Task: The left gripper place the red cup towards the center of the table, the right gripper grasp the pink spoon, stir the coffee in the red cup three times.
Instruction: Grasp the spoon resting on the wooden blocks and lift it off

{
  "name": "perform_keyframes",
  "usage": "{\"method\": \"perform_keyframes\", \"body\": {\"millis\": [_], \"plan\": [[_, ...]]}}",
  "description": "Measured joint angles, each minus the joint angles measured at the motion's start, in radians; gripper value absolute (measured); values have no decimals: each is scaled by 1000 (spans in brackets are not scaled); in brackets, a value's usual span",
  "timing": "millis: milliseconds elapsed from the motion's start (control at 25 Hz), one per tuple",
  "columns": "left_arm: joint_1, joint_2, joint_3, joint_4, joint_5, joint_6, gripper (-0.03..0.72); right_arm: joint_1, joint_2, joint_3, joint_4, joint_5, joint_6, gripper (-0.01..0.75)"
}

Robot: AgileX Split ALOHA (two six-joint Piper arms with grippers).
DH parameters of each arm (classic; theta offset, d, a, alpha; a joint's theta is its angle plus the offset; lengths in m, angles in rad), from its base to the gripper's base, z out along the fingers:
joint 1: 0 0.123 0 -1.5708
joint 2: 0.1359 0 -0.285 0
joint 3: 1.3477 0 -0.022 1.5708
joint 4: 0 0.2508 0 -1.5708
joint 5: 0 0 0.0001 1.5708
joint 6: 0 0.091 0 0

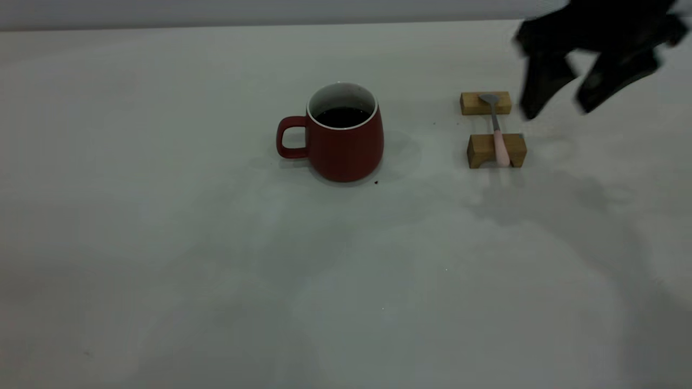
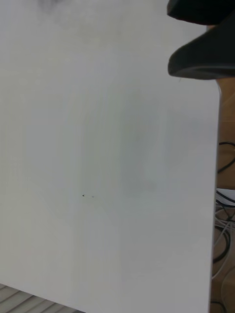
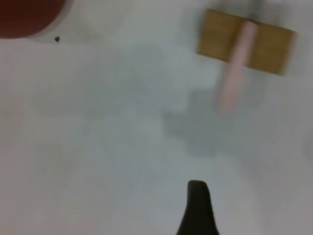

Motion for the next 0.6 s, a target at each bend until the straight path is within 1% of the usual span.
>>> {"method": "perform_keyframes", "body": {"millis": [360,600], "plan": [[0,0,0,0,0,0,243,56,179,-162,19,-3,16,650],[0,0,0,0,0,1,243,59,268,-235,15,16,30,647]]}}
